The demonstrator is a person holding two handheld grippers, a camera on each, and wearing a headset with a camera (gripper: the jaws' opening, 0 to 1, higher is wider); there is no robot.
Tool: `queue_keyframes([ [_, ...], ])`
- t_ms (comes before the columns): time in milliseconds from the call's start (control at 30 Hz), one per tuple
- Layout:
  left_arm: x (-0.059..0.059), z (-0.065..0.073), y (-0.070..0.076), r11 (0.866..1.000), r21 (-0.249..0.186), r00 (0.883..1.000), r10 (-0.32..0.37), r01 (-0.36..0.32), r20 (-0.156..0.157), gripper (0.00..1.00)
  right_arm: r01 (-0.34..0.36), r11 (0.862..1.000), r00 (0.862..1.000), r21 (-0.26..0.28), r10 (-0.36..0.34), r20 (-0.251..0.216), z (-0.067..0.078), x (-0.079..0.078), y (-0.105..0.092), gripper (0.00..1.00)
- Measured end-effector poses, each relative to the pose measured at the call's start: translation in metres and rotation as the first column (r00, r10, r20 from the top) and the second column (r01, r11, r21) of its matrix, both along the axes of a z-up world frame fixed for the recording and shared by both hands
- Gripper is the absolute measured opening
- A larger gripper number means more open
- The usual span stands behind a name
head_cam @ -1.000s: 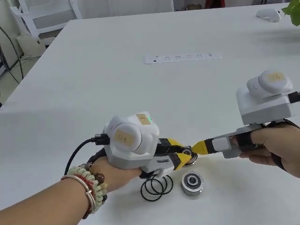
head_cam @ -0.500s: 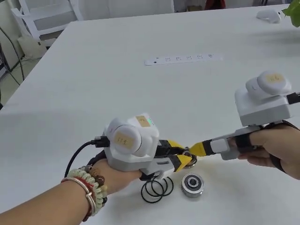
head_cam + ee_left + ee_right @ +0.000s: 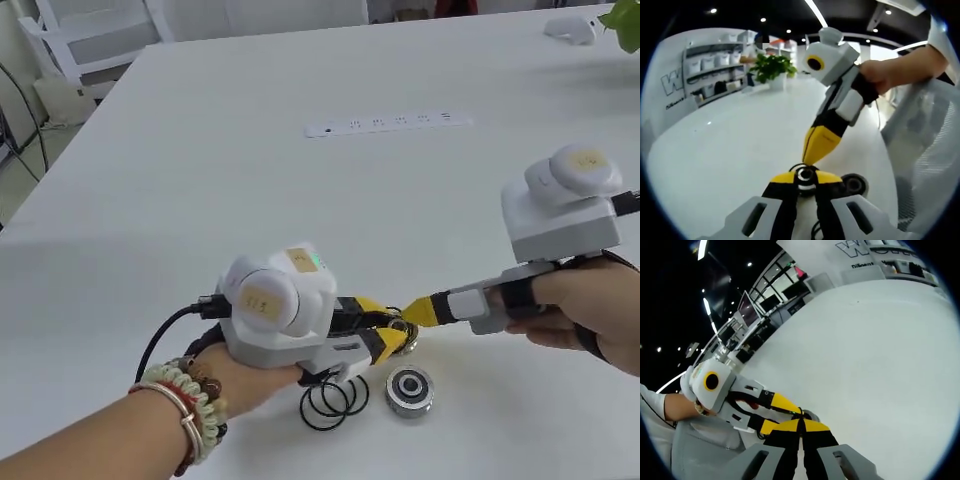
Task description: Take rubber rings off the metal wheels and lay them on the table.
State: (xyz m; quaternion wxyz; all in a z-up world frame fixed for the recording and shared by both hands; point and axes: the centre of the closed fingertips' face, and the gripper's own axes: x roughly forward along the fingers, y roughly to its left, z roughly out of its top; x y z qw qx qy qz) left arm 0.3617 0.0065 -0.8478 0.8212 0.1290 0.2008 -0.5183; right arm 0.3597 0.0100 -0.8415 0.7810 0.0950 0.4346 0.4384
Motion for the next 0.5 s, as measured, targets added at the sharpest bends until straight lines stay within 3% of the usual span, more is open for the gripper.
queue_keyframes([
  [200, -0.001, 0.001, -0.001, 1.000, 0.014, 1.000, -0.004, 0.005, -0.022, 0.15, 0.004, 1.000, 1.000, -0.003, -0.004, -0.008, -0.002, 0.000, -0.001, 0.00],
  [333, -0.003, 0.002, -0.001, 1.000, 0.022, 0.997, -0.002, 0.004, -0.081, 0.18, 0.021, 1.000, 1.000, 0.002, -0.021, -0.020, -0.003, 0.003, -0.004, 0.00],
  [500, -0.001, 0.010, 0.003, 0.999, 0.050, 0.999, -0.018, 0.021, -0.049, 0.22, 0.041, 0.999, 0.999, 0.019, -0.041, -0.032, -0.001, 0.004, -0.005, 0.00],
])
